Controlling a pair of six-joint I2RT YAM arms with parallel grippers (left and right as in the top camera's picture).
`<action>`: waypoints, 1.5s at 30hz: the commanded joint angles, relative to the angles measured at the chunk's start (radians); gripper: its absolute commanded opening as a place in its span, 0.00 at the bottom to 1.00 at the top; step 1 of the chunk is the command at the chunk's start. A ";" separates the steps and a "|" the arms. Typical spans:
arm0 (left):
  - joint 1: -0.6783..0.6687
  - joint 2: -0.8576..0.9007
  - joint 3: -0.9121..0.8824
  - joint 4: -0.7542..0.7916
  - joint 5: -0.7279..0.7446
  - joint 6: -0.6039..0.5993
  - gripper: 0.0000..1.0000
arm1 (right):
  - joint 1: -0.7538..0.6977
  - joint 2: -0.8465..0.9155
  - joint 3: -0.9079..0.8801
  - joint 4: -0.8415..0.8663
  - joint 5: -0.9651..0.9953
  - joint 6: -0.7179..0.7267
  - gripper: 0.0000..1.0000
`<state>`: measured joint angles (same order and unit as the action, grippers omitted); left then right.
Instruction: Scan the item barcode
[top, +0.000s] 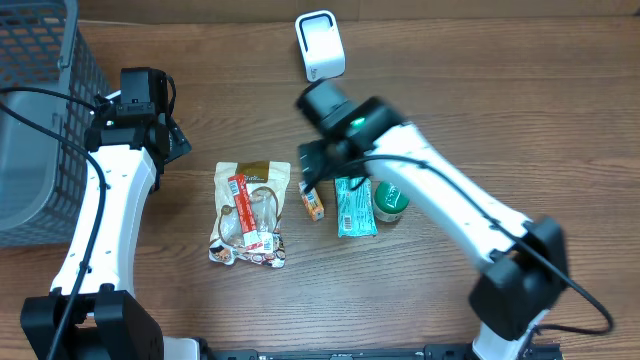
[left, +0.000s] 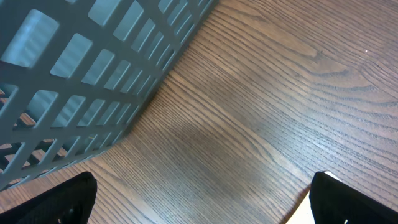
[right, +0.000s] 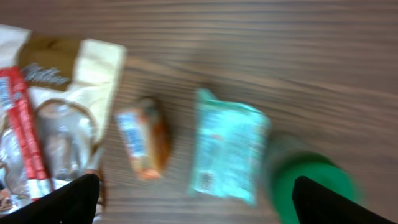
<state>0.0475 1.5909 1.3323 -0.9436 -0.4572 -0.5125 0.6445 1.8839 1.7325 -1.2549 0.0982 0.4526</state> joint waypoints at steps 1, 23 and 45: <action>-0.003 0.004 0.016 0.002 -0.013 0.019 1.00 | -0.090 -0.011 0.005 -0.067 0.032 0.078 1.00; -0.003 0.004 0.016 0.003 -0.013 0.019 1.00 | -0.200 -0.010 -0.264 0.017 -0.003 0.100 1.00; -0.003 0.004 0.016 0.002 -0.013 0.019 1.00 | -0.200 -0.010 -0.464 0.192 -0.022 0.065 0.96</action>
<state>0.0475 1.5909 1.3323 -0.9436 -0.4572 -0.5125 0.4412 1.8751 1.2846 -1.0653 0.0738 0.5457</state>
